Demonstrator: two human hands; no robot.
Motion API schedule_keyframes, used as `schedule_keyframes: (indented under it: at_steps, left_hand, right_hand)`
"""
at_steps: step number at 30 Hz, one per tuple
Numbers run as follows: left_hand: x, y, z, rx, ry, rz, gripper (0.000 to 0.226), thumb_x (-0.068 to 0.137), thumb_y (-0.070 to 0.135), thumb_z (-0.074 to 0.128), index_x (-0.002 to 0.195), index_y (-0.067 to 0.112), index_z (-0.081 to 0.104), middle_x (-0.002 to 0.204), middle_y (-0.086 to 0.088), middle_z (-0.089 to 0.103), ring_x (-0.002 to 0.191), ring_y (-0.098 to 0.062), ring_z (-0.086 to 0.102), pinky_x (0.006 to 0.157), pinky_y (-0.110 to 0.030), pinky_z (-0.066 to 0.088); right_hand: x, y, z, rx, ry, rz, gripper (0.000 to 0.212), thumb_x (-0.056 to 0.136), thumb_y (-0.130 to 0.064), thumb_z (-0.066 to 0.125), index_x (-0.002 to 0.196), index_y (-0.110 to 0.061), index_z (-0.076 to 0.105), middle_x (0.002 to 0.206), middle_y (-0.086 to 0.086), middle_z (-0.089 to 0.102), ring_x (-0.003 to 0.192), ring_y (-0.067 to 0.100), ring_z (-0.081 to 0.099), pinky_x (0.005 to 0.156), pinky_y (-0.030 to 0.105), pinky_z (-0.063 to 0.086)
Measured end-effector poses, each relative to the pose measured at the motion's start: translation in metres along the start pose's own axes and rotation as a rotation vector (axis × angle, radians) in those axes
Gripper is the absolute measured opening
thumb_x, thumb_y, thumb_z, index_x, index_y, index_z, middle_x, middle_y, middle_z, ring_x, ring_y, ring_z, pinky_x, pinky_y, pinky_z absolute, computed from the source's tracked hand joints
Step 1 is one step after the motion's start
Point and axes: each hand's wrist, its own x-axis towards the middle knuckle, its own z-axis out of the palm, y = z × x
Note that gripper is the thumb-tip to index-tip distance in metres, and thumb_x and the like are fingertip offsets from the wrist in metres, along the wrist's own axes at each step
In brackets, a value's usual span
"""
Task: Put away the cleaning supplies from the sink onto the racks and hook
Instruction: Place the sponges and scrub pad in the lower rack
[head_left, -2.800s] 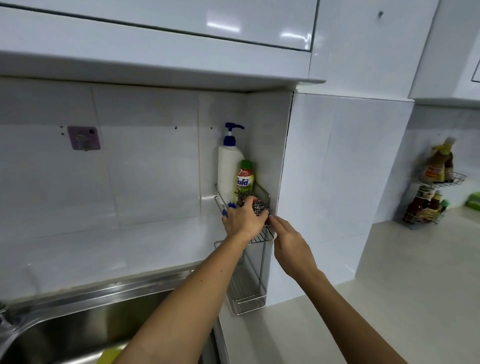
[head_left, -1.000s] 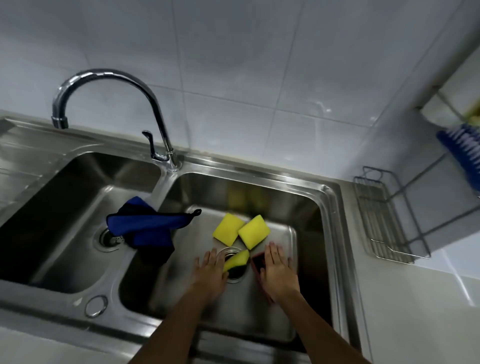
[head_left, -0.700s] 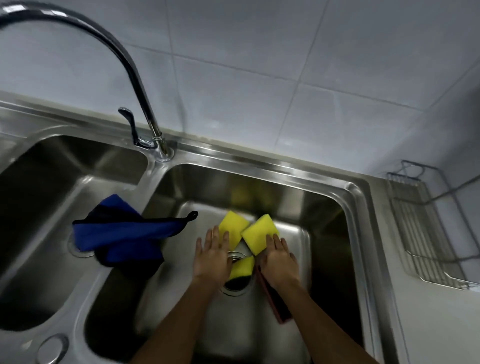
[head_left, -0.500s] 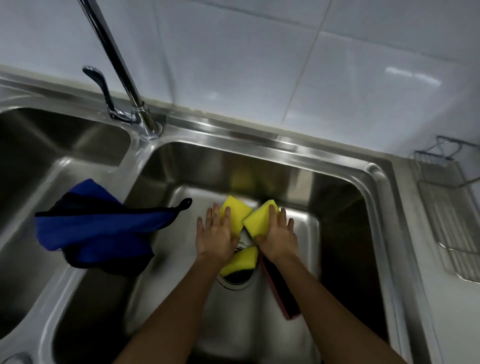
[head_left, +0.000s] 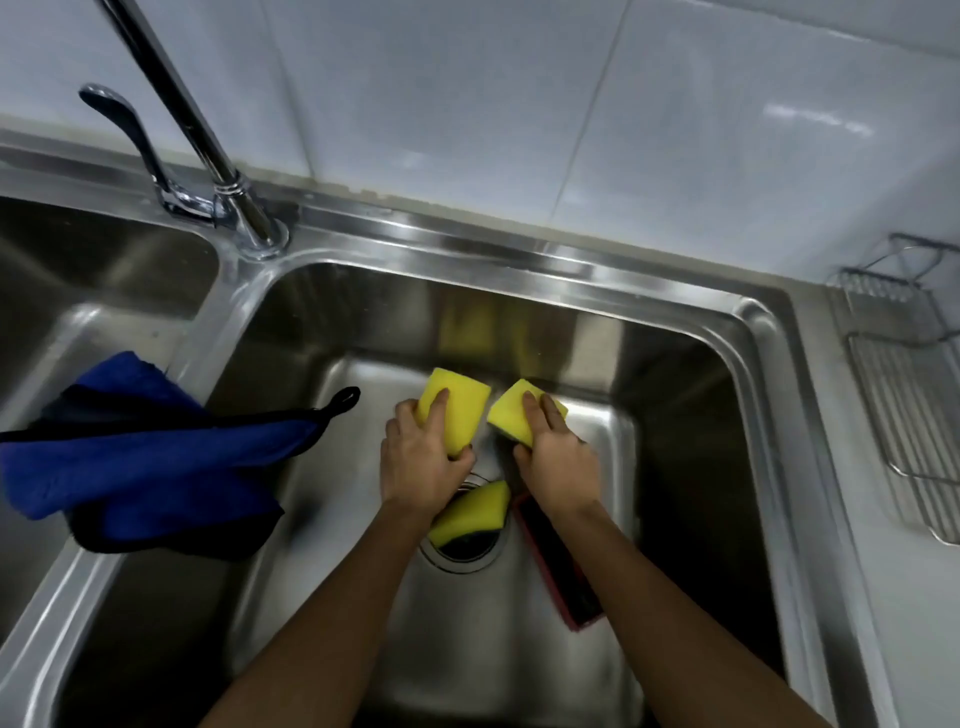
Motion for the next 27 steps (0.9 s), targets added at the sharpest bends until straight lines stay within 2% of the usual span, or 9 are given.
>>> schedule_keyframes:
  at_steps: [4,6,8,10,13,15,20,24,27]
  left_hand:
    - [-0.013,0.019,-0.018,-0.244,0.097,0.052,0.074,0.076,0.033,0.069,0.143,0.027,0.038,0.129,-0.012,0.036,0.107,-0.032,0.055,0.084,-0.037,0.051]
    - [-0.018,0.033,-0.028,-0.331,0.117,0.088,0.072,0.076,0.030,0.071,0.141,0.030,0.041,0.127,-0.011,0.035,0.096,-0.032,0.060,0.082,-0.036,0.053]
    - [-0.023,0.049,-0.035,-0.399,0.144,0.081,0.069,0.075,0.031,0.072,0.138,0.035,0.044,0.125,-0.009,0.035,0.089,-0.032,0.062,0.082,-0.040,0.056]
    - [-0.032,0.081,-0.041,-0.458,0.177,0.106,0.067,0.075,0.032,0.073,0.136,0.036,0.046,0.124,-0.008,0.034,0.091,-0.034,0.062,0.084,-0.043,0.056]
    - [-0.043,0.131,-0.046,-0.519,0.228,0.150,0.066,0.076,0.028,0.075,0.136,0.024,0.050,0.125,-0.015,0.036,0.106,-0.038,0.057,0.093,-0.043,0.052]
    - [-0.049,0.159,-0.047,-0.547,0.244,0.169,0.065,0.076,0.025,0.076,0.136,0.019,0.051,0.126,-0.019,0.036,0.112,-0.038,0.054,0.096,-0.042,0.050]
    - [-0.057,0.213,-0.043,-0.597,0.260,0.288,0.067,0.074,0.024,0.077,0.135,0.016,0.051,0.128,-0.019,0.035,0.116,-0.034,0.051,0.098,-0.039,0.050]
    - [-0.059,0.236,-0.038,-0.589,0.264,0.349,0.068,0.074,0.025,0.077,0.135,0.013,0.051,0.127,-0.021,0.035,0.116,-0.034,0.050,0.099,-0.037,0.049]
    - [-0.057,0.244,-0.034,-0.574,0.261,0.357,0.067,0.076,0.028,0.075,0.136,0.014,0.049,0.130,-0.020,0.034,0.119,-0.033,0.049,0.103,-0.038,0.047]
  right_hand:
    - [-0.015,0.011,-0.045,0.081,0.175,-0.194,0.063,0.087,-0.022,0.053,0.144,-0.039,0.031,0.154,-0.007,0.031,0.108,0.030,0.063,0.080,0.039,0.054]
    - [-0.024,0.023,-0.075,0.227,0.298,-0.310,0.061,0.083,-0.012,0.056,0.138,-0.036,0.045,0.148,-0.005,0.042,0.115,0.024,0.060,0.084,0.038,0.056]
    - [-0.028,0.035,-0.105,0.427,0.410,-0.365,0.061,0.077,0.002,0.056,0.131,-0.027,0.055,0.144,0.000,0.047,0.122,0.014,0.052,0.096,0.026,0.049]
    - [-0.036,0.055,-0.141,0.535,0.534,-0.339,0.061,0.072,0.011,0.053,0.126,-0.016,0.060,0.140,0.008,0.049,0.124,0.007,0.046,0.103,0.011,0.037]
    - [-0.043,0.094,-0.190,0.559,0.747,-0.237,0.051,0.072,0.007,0.057,0.121,-0.005,0.062,0.133,0.019,0.051,0.123,0.020,0.049,0.106,0.022,0.037]
    - [-0.046,0.121,-0.214,0.559,0.836,-0.151,0.047,0.073,0.003,0.060,0.120,-0.002,0.062,0.130,0.021,0.053,0.120,0.022,0.051,0.104,0.020,0.037]
    - [-0.050,0.191,-0.243,0.474,0.864,0.084,0.050,0.080,0.000,0.057,0.128,-0.015,0.059,0.138,0.009,0.051,0.122,0.022,0.054,0.099,0.015,0.035]
    - [-0.044,0.220,-0.242,0.500,0.747,0.184,0.054,0.079,0.011,0.049,0.126,-0.012,0.060,0.145,0.010,0.044,0.130,0.023,0.046,0.111,0.025,0.034]
    - [-0.039,0.231,-0.240,0.505,0.729,0.194,0.056,0.075,0.017,0.044,0.121,-0.007,0.064,0.142,0.014,0.045,0.130,0.025,0.044,0.107,0.011,0.025]
